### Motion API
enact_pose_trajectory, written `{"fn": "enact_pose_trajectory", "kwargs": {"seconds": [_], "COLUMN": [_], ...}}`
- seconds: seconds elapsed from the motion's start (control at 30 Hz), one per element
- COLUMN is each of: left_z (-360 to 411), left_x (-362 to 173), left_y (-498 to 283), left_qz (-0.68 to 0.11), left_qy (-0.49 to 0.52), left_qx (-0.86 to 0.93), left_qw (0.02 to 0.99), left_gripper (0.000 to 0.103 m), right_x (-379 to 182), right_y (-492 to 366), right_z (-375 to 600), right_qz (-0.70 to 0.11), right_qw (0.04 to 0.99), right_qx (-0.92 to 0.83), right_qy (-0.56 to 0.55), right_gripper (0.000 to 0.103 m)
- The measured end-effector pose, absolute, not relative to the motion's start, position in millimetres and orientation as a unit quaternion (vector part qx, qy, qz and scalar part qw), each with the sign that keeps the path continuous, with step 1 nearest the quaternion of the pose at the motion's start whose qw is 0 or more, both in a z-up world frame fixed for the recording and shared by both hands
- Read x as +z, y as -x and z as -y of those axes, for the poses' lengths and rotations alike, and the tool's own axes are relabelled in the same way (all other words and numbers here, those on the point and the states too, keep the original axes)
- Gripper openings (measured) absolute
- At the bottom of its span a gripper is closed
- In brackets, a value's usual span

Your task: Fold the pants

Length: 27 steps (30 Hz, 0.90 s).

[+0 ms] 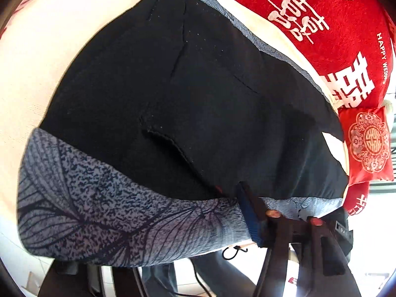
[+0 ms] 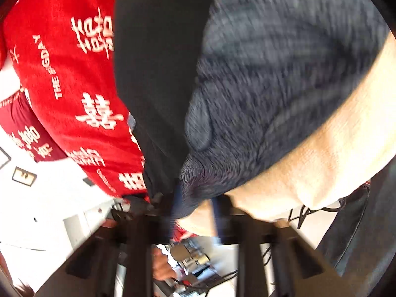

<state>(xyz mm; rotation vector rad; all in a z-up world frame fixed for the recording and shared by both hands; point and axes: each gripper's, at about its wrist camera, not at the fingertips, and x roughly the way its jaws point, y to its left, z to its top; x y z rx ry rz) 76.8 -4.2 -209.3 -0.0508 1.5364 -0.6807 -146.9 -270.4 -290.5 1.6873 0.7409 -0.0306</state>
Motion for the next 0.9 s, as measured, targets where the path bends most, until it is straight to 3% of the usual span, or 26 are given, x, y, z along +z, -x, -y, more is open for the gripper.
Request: {"fn": "enact_pose_trajectory", "kwargs": {"seconds": [0.1, 0.33, 0.57, 0.77, 0.83, 0.9], "left_z": [-2.9, 17.1, 90.1, 136.8, 141.5, 142.7], "left_x": [-198.0, -137.2, -116.0, -179.9, -199.7, -196.0], "left_y": [-80.1, -108.8, -193.7, -270.2, -284.3, -287.4], "left_qz": [-0.678, -0.642, -0.597, -0.601, -0.611, -0.605], "left_qy": [0.036, 0.077, 0.071, 0.036, 0.03, 0.022], "left_qx": [-0.297, -0.293, -0.282, -0.205, -0.166, -0.148], "left_qw": [0.672, 0.704, 0.747, 0.772, 0.773, 0.782], "left_gripper": [0.039, 0.039, 0.039, 0.049, 0.072, 0.074], "right_x": [-250.4, -155.9, -117.8, -172.8, -198.4, -217.0], "right_y": [131.3, 53.0, -88.7, -182.0, -197.6, -207.5], "right_z": [278.4, 318.7, 389.1, 430.3, 439.1, 445.0], "right_qz": [-0.367, -0.449, -0.492, -0.537, -0.555, -0.577], "right_qw": [0.658, 0.744, 0.765, 0.733, 0.718, 0.699], "right_qx": [-0.021, 0.032, 0.077, 0.091, 0.077, 0.063], "right_qy": [-0.657, -0.494, -0.409, -0.408, -0.412, -0.417], "right_gripper": [0.007, 0.007, 0.007, 0.009, 0.009, 0.009]}}
